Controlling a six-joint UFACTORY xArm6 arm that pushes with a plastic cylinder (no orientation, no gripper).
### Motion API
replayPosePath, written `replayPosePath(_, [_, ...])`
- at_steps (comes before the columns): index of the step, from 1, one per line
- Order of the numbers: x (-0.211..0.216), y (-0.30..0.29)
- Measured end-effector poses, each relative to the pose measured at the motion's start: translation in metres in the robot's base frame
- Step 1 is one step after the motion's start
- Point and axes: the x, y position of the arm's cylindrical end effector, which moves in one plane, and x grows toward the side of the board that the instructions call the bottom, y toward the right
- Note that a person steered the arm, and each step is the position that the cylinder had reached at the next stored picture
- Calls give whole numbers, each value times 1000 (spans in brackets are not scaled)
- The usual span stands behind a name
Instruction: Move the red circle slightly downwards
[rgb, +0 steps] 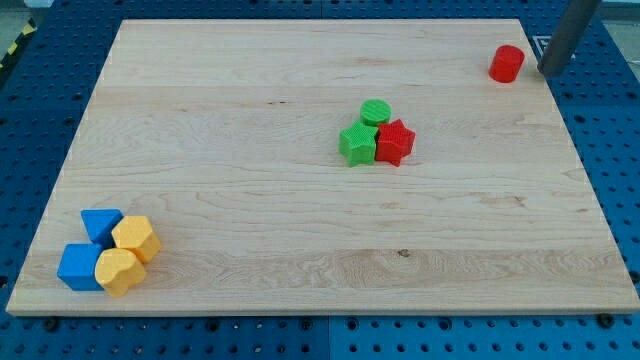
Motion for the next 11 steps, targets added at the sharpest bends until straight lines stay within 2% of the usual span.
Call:
replayPosePath(1, [-11, 0])
replayPosePath(2, [-42, 0])
replayPosePath(3, [-49, -12])
replayPosePath(9, [-47, -34])
replayPosePath(10, [-38, -37])
replayPosePath(11, [-10, -37])
